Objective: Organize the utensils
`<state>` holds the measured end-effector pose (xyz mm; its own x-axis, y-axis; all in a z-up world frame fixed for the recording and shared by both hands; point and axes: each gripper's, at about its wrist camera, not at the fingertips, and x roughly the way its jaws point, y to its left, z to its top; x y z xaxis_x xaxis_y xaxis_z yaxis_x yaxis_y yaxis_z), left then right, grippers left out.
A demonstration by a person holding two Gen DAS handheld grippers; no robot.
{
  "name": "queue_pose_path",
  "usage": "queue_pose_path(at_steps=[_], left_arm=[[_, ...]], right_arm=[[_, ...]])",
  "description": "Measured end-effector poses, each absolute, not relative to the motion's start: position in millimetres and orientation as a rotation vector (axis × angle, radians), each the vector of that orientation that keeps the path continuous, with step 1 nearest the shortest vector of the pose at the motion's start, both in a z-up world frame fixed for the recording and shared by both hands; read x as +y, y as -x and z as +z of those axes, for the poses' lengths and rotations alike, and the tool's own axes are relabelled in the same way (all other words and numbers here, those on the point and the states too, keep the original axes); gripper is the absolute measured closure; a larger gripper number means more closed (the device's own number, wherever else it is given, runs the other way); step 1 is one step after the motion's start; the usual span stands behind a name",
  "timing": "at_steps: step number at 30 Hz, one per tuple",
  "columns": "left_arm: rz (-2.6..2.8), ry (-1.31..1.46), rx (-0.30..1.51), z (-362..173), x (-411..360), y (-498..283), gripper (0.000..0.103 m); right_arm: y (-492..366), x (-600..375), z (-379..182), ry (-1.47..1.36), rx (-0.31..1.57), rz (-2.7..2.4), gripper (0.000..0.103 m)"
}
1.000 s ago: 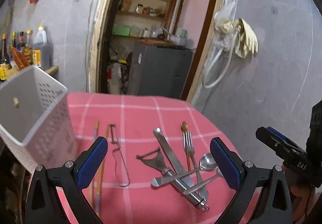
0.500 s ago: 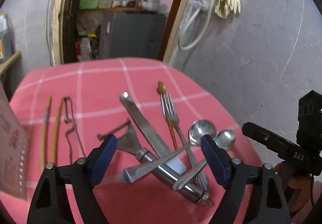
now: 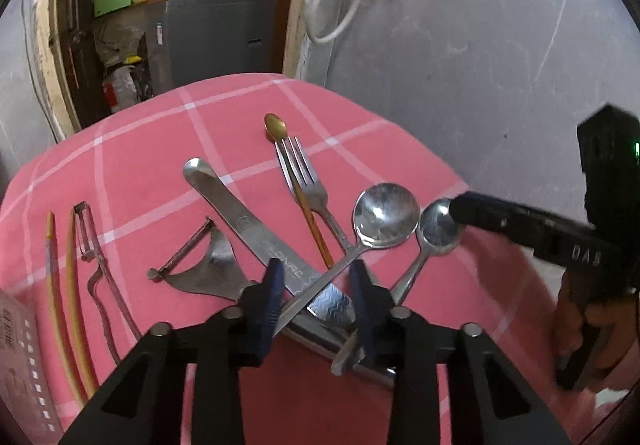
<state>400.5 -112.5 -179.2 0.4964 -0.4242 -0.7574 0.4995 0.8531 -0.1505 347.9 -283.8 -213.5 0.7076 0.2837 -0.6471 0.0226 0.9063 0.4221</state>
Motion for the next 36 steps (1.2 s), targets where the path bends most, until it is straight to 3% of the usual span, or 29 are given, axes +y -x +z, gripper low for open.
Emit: queue_pose_path(at_steps=[8, 16, 22, 36], left_arm=[[-0.510, -0.143, 0.977, -175, -115, -400, 0.084], [-0.562, 0.029, 1.133, -177, -118, -396, 0.095], [-0.589, 0.183, 1.178, -185, -115, -392, 0.095], [-0.593, 0.285, 1.076, -182, -103, -426, 0.093]], right_arm=[[-343, -281, -212, -0.410, 0.786, 0.165, 0.071], [-353, -284, -216, -0.460, 0.829, 0.201, 0.085], [-360, -282, -226, -0.484, 0.852, 0.222, 0.097], [-368, -286, -229, -0.494, 0.866, 0.301, 0.098]])
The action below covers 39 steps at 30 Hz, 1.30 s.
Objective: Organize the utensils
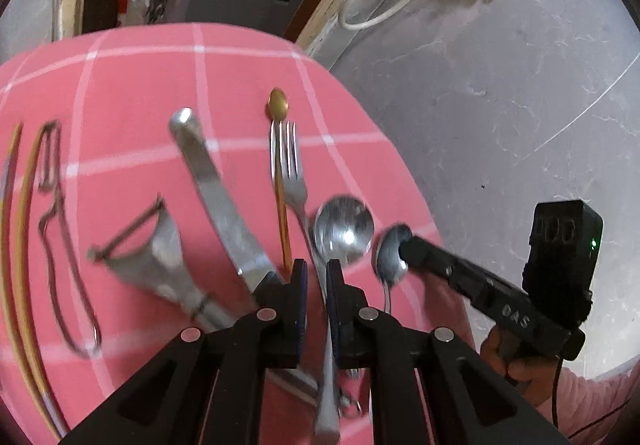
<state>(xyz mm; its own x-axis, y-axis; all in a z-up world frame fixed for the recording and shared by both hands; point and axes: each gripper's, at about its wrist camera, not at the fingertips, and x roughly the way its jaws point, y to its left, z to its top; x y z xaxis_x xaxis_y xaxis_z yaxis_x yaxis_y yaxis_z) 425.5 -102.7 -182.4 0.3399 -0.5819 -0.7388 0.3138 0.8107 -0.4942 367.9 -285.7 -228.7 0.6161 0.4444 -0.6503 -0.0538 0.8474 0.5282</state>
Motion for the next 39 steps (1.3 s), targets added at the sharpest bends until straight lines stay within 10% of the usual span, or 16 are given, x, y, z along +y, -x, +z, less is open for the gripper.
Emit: queue_pose_path(at_steps=[39], left_arm=[[-0.753, 0.126, 1.120, -182, -124, -468, 0.100]], right_arm=[[-370, -287, -219, -0.456, 0.877, 0.362, 0.101]])
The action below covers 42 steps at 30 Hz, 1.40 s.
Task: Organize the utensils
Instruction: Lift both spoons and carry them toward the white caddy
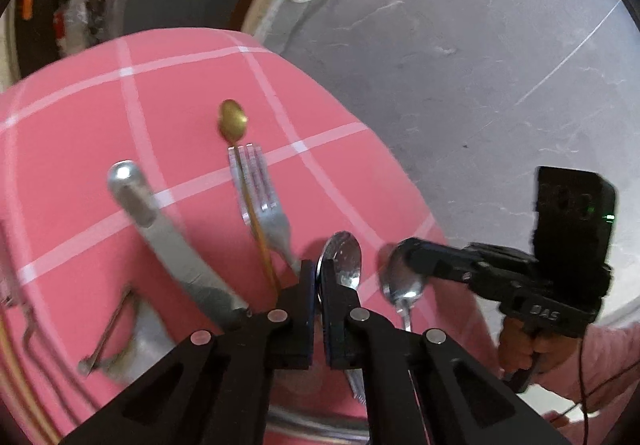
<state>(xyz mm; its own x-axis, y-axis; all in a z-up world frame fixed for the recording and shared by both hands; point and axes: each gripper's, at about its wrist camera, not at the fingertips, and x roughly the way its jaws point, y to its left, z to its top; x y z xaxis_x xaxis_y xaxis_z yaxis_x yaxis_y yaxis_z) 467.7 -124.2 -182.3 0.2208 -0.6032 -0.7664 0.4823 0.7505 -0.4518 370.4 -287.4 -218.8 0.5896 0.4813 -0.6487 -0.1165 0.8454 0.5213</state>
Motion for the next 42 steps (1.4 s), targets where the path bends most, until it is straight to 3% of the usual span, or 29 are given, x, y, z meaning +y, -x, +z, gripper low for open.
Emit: queue_pose_path(at_steps=[8, 30, 42], left_arm=[[-0.601, 0.134, 1.044, -153, -97, -437, 0.100], [-0.310, 0.141, 0.591, 16, 39, -364, 0.100], [-0.099, 0.132, 0.480, 47, 139, -364, 0.100]], right_arm=[[-340, -276, -161, -0.352, 0.757, 0.257, 0.101], [-315, -171, 13, -0.197, 0.381, 0.289, 0.101], [-338, -72, 46, -0.151, 0.262, 0.377, 0.101]])
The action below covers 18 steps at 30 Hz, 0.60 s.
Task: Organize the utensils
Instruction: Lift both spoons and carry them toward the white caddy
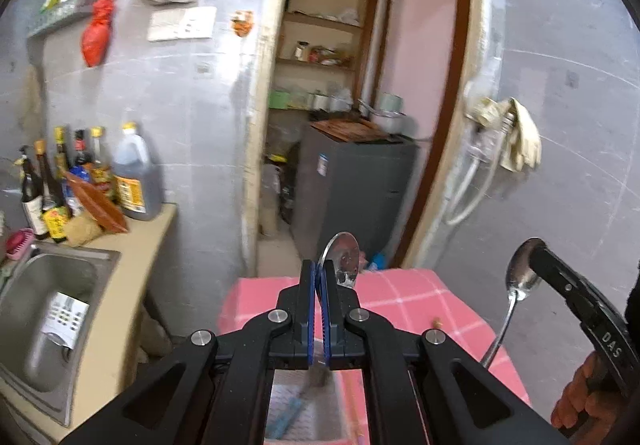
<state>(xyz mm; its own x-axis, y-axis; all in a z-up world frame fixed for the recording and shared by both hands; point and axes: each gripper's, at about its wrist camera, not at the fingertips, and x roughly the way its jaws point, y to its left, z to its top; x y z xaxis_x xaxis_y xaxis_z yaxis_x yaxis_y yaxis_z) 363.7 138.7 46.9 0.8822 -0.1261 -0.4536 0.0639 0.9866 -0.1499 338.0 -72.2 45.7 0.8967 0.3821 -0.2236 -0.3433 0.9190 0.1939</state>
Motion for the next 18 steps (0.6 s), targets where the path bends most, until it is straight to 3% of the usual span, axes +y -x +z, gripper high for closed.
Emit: queue_pose_path(at_steps=[18], left_arm=[[0.043, -0.023, 0.373, -7, 154, -365, 0.100]], right_arm=[[-368, 12, 1, 0.058, 0.275, 0.397, 0.101]])
